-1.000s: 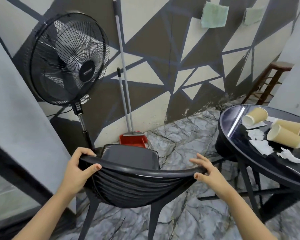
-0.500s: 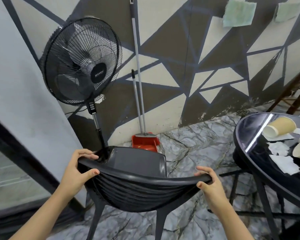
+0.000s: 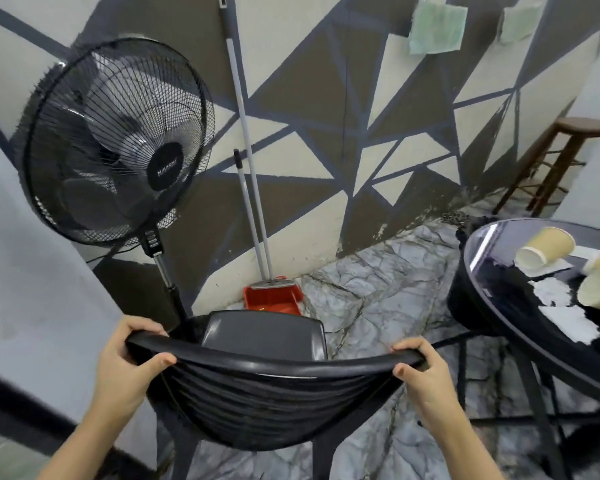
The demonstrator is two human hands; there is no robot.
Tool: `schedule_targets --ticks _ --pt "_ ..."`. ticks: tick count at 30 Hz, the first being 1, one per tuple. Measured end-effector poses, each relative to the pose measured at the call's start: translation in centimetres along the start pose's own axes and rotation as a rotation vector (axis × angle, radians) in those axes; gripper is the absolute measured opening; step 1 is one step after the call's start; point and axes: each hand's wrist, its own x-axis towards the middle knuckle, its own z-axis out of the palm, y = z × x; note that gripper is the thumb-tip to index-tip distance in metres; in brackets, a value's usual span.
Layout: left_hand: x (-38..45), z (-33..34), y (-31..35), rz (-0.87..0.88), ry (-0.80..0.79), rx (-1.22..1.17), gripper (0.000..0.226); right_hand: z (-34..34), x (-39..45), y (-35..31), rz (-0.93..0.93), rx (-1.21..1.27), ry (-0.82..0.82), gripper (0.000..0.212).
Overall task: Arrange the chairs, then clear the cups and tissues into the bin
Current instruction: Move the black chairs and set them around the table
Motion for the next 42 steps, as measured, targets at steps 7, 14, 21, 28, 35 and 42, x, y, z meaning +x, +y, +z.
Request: schedule_targets --ticks 7,14,21,28,35,42 --pt "9.9 0.6 -1.4 0.127 -0.170 -0.028 0.053 4.3 -0.8 -1.9 -0.056 0.081 0.239 0.052" --pt "15.6 6.6 -1.2 0.165 -0.357 -0.142 0.041 4.0 -2.8 -4.2 -0.127 0.097 0.526 0.061" --pt "19.3 16.6 -1.0 0.145 -0.523 -0.281 0.047 0.5 -3.6 -5.9 -0.210 0.014 0.815 0.074" --pt "19.5 25.6 -1.2 0.111 -0.693 -0.408 0.045 -2.4 -5.0 -7.8 -0.231 -0.065 1.038 0.078" --pt "20.0 35.1 -0.9 0.097 -0.915 -0.571 0.042 -3.4 -5.9 -9.2 -0.230 -0.134 1.260 0.065" --pt "22.6 43.1 -1.8 0.014 -1.122 -0.675 0.062 -1.6 -4.0 -8.2 -0.286 -0.123 1.545 0.077"
